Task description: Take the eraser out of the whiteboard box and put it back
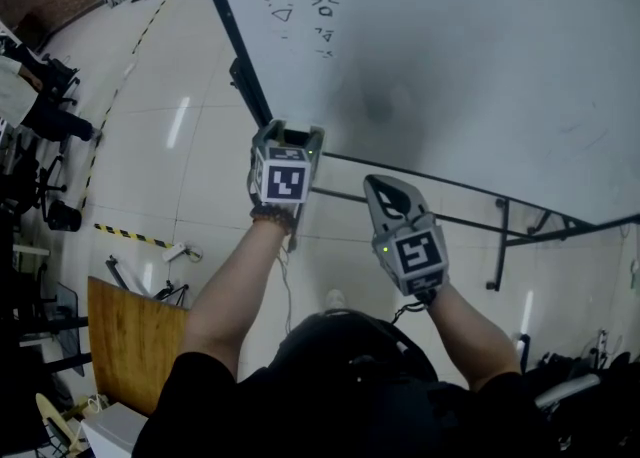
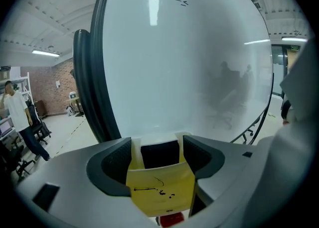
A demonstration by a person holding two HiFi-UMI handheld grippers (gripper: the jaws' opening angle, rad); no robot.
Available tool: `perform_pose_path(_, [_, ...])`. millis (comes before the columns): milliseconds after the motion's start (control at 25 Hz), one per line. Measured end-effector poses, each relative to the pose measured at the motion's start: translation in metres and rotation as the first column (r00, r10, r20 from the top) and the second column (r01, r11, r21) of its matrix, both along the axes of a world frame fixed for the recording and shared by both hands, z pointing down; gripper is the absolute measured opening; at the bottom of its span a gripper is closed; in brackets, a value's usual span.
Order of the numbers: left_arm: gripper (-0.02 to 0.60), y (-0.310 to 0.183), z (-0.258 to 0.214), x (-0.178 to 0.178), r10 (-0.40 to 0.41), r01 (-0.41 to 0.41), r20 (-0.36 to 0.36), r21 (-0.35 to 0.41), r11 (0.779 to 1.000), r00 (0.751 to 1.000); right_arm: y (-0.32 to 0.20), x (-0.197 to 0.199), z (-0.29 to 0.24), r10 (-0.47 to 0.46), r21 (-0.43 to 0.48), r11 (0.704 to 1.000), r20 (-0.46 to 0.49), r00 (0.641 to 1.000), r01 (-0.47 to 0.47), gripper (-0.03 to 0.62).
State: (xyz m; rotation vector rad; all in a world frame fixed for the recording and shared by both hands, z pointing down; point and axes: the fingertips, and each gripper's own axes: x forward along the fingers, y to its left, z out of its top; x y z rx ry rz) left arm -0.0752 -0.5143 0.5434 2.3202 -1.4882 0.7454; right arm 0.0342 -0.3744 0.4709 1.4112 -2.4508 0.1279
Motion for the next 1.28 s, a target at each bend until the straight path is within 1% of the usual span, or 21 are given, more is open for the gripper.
perform_pose_path(80, [0.319,-0.002,0.000,0.000,0.003,-0.003,0.019,0.005,1.000,1.000,0.000,0.000,0.001,0.001,-0.001,1.000,-0.003,1.000,-0.001,0.018])
perform_pose_path(160, [0.319,-0.002,0.003,0.000,0.004,-0.004,0.027,-0.010,1.000,1.000,0.000,0.000,0.001,0.005,-0.002,1.000,-0.001,1.000,-0.005,0.018])
perform_pose_path(240, [0.295,-0.001,0.005,0.001,0.007,-0.006,0.024,-0.032,0.999,1.000,0.000,0.001,0.000,0.011,-0.001,1.000,-0.001,1.000,-0.011,0.018])
perform_pose_path(320, [0.288,0.000,0.005,0.005,0.018,-0.018,0.007,-0.049,0.999,1.000,0.000,0.002,-0.001,0.015,0.001,1.000,-0.001,1.000,-0.015,0.018])
perform_pose_path(360, [0.244,0.000,0.004,0.006,0.024,-0.024,0.002,-0.050,0.998,1.000,0.000,0.002,-0.002,0.016,0.002,1.000,-0.002,1.000,-0.016,0.018])
perform_pose_path(400, [0.236,-0.001,0.003,0.007,0.028,-0.028,0.001,-0.046,0.999,1.000,0.001,0.003,-0.002,0.016,0.003,1.000,-0.004,1.000,-0.016,0.018])
perform_pose_path(560, [0.241,-0.001,0.003,0.005,0.025,-0.025,-0.006,-0.043,0.999,1.000,0.002,0.002,-0.003,0.013,0.004,1.000,-0.009,1.000,-0.013,0.018])
perform_pose_path(840, [0.241,0.004,-0.026,0.001,0.019,-0.017,-0.053,0.033,0.999,0.998,0.005,-0.002,-0.008,0.000,0.011,1.000,-0.015,1.000,0.000,0.018])
perform_pose_path(1080, [0.241,0.017,-0.071,-0.010,0.004,0.007,-0.093,0.112,0.994,0.996,0.016,-0.007,-0.023,-0.025,0.038,0.999,-0.018,1.000,0.026,0.018])
perform_pose_path(1280, [0.241,0.032,-0.111,-0.017,-0.016,0.038,-0.122,0.178,0.983,0.992,0.029,-0.009,-0.039,-0.051,0.067,0.996,-0.013,0.999,0.051,0.018])
